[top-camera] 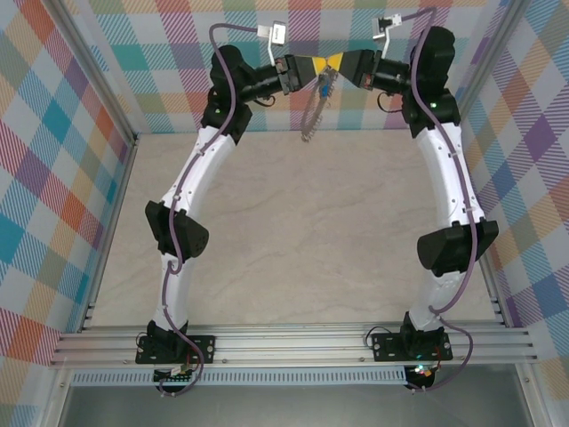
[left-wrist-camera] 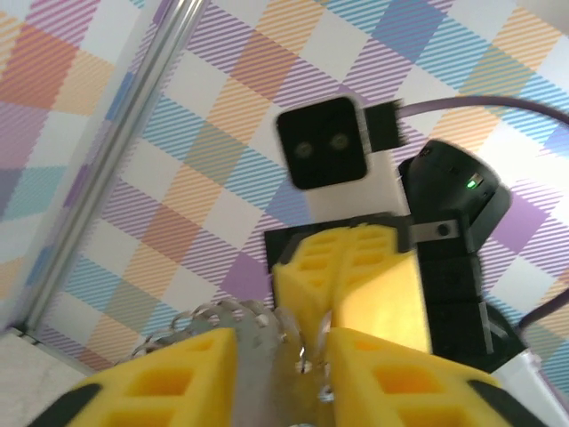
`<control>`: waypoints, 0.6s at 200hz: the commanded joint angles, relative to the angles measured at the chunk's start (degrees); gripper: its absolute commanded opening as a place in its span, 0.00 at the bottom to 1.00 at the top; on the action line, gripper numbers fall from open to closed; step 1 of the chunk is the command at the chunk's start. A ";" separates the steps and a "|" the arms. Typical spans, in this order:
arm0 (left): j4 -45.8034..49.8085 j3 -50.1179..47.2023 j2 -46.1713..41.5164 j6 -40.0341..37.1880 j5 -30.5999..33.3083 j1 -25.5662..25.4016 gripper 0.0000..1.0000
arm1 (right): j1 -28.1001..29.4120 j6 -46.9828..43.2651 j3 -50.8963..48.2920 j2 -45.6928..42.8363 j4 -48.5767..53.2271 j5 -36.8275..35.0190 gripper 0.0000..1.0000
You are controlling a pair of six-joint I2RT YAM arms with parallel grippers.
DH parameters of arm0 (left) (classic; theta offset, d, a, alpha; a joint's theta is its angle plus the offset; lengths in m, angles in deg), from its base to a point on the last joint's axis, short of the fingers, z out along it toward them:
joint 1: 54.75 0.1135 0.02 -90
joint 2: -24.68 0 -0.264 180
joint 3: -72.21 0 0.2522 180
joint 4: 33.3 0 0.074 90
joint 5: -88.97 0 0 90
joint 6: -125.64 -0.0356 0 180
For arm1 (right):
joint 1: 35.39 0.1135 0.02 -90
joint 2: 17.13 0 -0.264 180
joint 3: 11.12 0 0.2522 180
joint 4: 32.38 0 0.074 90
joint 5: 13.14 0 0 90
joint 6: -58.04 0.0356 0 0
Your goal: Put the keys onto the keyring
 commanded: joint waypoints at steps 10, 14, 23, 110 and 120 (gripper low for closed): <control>4.22 2.21 -3.51 -4.22 -0.93 1.35 0.43 | 0.17 -19.50 13.51 2.75 21.67 -0.54 0.00; 4.85 2.15 -3.69 -4.74 -0.97 1.46 0.44 | 0.17 -20.89 14.78 3.07 23.25 -0.68 0.00; 6.08 2.29 -4.14 -5.76 -1.23 1.79 0.46 | 0.17 -23.37 16.77 3.52 25.99 -0.75 0.00; 17.69 5.38 -4.72 -12.52 -8.59 2.54 0.49 | 0.17 -37.10 17.10 1.80 39.17 -0.28 0.00; 18.26 5.42 -4.59 -12.54 -9.35 2.47 0.48 | 0.17 -37.11 16.26 1.41 39.26 -0.06 0.00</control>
